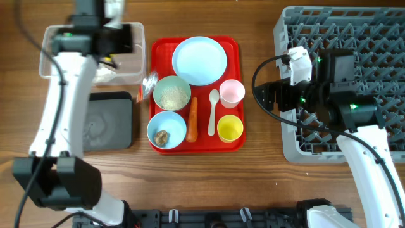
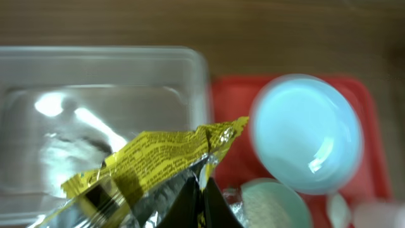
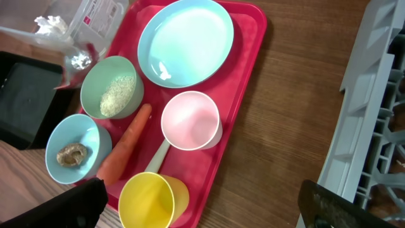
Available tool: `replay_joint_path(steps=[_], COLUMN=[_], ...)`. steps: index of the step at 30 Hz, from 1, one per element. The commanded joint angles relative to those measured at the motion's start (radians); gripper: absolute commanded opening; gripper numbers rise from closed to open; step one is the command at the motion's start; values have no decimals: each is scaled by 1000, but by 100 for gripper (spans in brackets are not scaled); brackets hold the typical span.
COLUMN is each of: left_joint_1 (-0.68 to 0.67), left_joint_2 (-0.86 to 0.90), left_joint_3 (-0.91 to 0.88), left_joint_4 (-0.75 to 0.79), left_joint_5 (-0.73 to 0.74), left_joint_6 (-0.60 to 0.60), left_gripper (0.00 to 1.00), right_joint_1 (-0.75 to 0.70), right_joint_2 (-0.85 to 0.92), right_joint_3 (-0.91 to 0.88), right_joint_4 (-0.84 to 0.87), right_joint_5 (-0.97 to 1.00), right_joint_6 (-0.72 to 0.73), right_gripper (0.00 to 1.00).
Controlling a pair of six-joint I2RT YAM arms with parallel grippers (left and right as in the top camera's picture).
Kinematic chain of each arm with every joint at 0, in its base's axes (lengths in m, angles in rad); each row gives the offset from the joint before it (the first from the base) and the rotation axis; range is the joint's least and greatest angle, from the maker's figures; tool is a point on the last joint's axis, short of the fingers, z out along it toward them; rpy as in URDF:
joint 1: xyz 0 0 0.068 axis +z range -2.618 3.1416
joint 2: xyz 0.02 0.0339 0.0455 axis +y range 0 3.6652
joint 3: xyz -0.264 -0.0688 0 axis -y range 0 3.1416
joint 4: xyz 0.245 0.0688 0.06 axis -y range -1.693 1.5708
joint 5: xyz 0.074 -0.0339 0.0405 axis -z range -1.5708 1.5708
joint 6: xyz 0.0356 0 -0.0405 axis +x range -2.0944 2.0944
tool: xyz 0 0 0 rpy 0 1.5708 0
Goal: Sort waste into correct bins and load items into the dishwasher rack
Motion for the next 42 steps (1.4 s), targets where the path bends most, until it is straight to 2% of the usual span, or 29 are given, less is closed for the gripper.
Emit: replay_joint_path(steps=[1, 5, 6, 7, 8, 9, 10, 15, 21, 24, 28, 33, 38, 42], left_joint_1=[117, 167, 169, 169, 164, 160, 153, 109, -5, -68, -118, -115, -114, -114], left_joint_2=[77, 157, 182, 199, 214, 221, 221, 138, 74, 77, 77, 77, 78, 81], left_joint_3=[12, 12, 12, 12, 12, 12, 12, 13, 9, -48, -148, -259, -291, -303], left_joint_4=[68, 131, 136, 134, 125, 116, 105, 18, -265, -322, -312, -219, -129, -90], left_joint_5=[-24, 8, 16, 18, 21, 21, 21, 100, 122, 121, 105, 40, 20, -95], left_joint_6=[-61, -60, -60, -60, -60, -60, -59, -29, -33, -33, -41, -115, -121, -168], left_gripper=[4, 6, 25, 57, 75, 86, 90, 93, 80, 76, 73, 72, 70, 69], right_joint_1=[-1, -1, -1, -1, -1, -1, -1, -1, -1, -1, -1, -1, -1, -1], right_joint_2=[14, 22, 24, 26, 26, 26, 26, 26, 26, 26, 26, 26, 26, 26], right_joint_3=[18, 18, 18, 18, 18, 18, 18, 18, 18, 18, 18, 18, 18, 18], right_joint_4=[6, 10, 10, 10, 10, 10, 11, 18, 22, 29, 27, 28, 26, 20], right_joint_5=[10, 10, 9, 10, 9, 9, 9, 10, 10, 10, 10, 10, 10, 10], right_joint_6=[4, 4, 5, 4, 5, 5, 4, 5, 5, 4, 4, 4, 4, 4], right_gripper=[100, 100, 100, 100, 100, 100, 100, 99, 100, 100, 100, 100, 100, 100])
